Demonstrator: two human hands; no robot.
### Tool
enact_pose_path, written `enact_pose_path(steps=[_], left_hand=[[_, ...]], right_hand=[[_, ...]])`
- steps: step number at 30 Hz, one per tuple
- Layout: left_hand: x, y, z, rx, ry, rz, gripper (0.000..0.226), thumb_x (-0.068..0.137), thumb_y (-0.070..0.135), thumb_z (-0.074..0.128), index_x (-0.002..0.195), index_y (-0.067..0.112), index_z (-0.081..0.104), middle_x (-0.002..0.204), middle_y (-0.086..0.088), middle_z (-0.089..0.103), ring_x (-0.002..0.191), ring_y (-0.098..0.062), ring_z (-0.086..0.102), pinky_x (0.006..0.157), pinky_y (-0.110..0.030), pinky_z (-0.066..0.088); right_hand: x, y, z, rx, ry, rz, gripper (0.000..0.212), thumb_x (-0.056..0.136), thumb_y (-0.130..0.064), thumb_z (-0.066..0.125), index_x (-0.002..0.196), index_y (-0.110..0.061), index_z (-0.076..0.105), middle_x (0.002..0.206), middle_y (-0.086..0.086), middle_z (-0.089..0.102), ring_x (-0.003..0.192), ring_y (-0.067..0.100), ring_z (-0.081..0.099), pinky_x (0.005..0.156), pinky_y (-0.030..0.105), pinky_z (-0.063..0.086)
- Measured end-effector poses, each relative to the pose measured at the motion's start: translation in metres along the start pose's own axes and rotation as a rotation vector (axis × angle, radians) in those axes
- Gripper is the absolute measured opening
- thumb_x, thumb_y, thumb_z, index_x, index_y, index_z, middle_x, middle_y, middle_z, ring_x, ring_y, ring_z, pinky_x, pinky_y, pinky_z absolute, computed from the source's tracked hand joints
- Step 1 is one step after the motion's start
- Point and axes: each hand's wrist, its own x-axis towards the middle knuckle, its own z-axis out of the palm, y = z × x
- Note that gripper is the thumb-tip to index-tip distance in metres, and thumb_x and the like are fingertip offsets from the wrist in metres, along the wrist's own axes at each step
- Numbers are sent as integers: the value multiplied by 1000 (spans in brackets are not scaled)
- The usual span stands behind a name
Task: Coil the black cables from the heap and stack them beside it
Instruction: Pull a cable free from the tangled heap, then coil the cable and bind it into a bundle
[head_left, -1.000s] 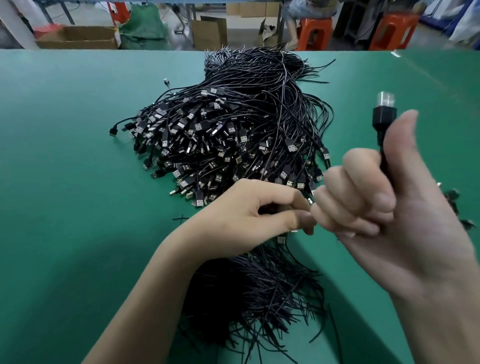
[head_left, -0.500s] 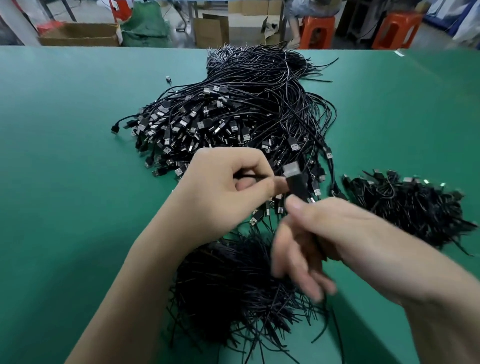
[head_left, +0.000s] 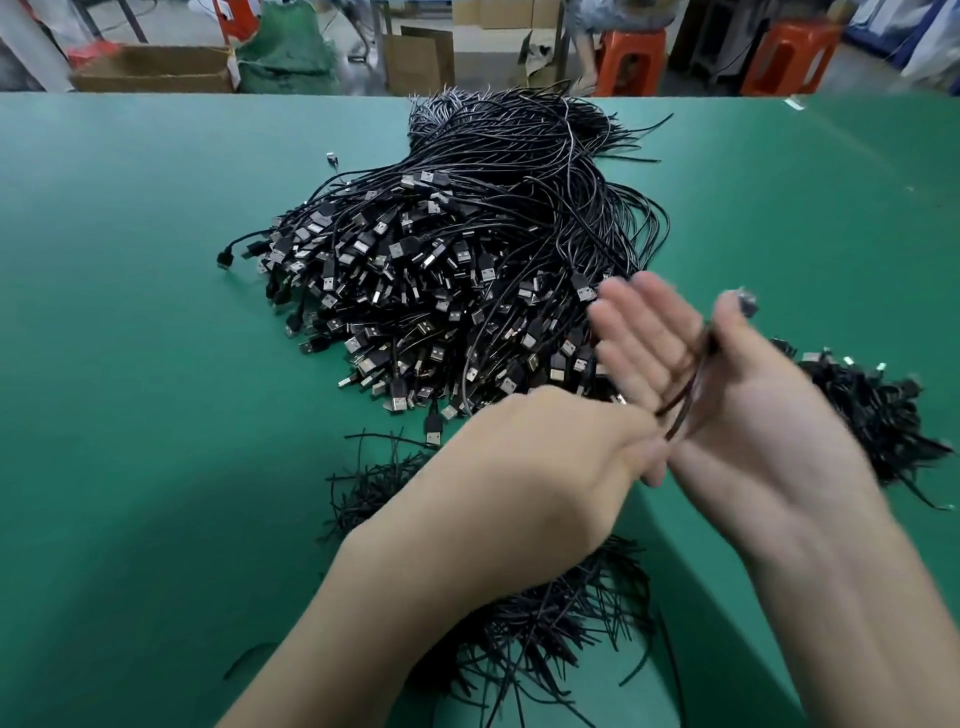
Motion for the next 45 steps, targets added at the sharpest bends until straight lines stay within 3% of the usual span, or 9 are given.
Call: enact_pose_path(steps=[3, 8, 15, 20, 22, 27, 31, 41, 45], left_hand=[[5, -18, 1, -173, -37, -29, 31, 104, 48, 52, 87, 31, 71, 56, -1, 53, 48, -9, 41, 54, -30, 33], [8, -38, -10, -303, 144, -22, 47, 96, 53, 66, 69, 14, 60, 54, 3, 48, 54, -7, 39, 51, -35, 32], [-2, -37, -22, -271, 263, 13, 32, 104, 30, 59, 74, 20, 61, 57, 2, 54, 52, -4, 43, 51, -21, 32], [-2, -27, -19, -198, 453, 1, 34, 106, 26, 56, 75, 13, 59, 59, 8, 55, 62, 2, 61, 64, -34, 53], [-5, -21, -19, -204, 475, 56, 33, 107, 23, 55, 76, 13, 60, 55, 17, 57, 59, 9, 59, 58, -14, 45], [-3, -13, -4, -139, 256, 70, 24, 104, 34, 51, 90, 27, 69, 66, 11, 62, 56, -3, 53, 55, -29, 37], [5, -26, 3, -171, 55, -35, 25, 106, 41, 53, 93, 35, 73, 58, 7, 56, 50, -10, 45, 56, -34, 39], [5, -49, -17, -421, 18, -14, 23, 87, 41, 70, 86, 19, 75, 86, -25, 68, 74, -31, 60, 75, -48, 54], [6, -47, -11, -341, -95, -37, 19, 90, 46, 70, 74, 36, 73, 79, 3, 74, 72, -12, 63, 77, -36, 52]], right_hand=[[-9, -26, 3, 155, -243, 29, 52, 111, -42, 33, 83, -18, 70, 61, -10, 58, 52, 3, 54, 51, 18, 47], [-22, -27, 3, -340, -593, 187, 43, 101, -48, 50, 67, -23, 57, 55, -6, 28, 48, 11, 26, 45, 24, 25], [-18, 4, 2, -1261, -436, 156, 48, 99, -61, 42, 83, -31, 76, 60, -8, 37, 56, 13, 37, 56, 27, 31], [-8, 14, 1, -783, -291, 104, 49, 101, -57, 41, 74, -29, 71, 62, -8, 42, 56, 7, 38, 57, 17, 36], [-4, 17, -3, -744, -193, 51, 50, 100, -61, 41, 81, -26, 72, 68, -2, 49, 61, 10, 43, 63, 23, 38], [3, 15, -1, -314, -3, 45, 59, 106, -49, 33, 106, -14, 80, 84, -1, 74, 78, 14, 67, 84, 29, 50], [-3, -14, 1, 68, -107, -8, 58, 110, -39, 33, 82, -17, 79, 76, -6, 68, 69, 8, 67, 62, 21, 55], [-25, -4, 20, -417, -632, 148, 42, 99, -46, 49, 67, -19, 58, 58, 0, 25, 50, 16, 25, 49, 24, 25], [-30, -3, 31, -320, -591, -46, 42, 99, -42, 42, 67, -20, 59, 55, -1, 25, 48, 11, 30, 48, 22, 32]])
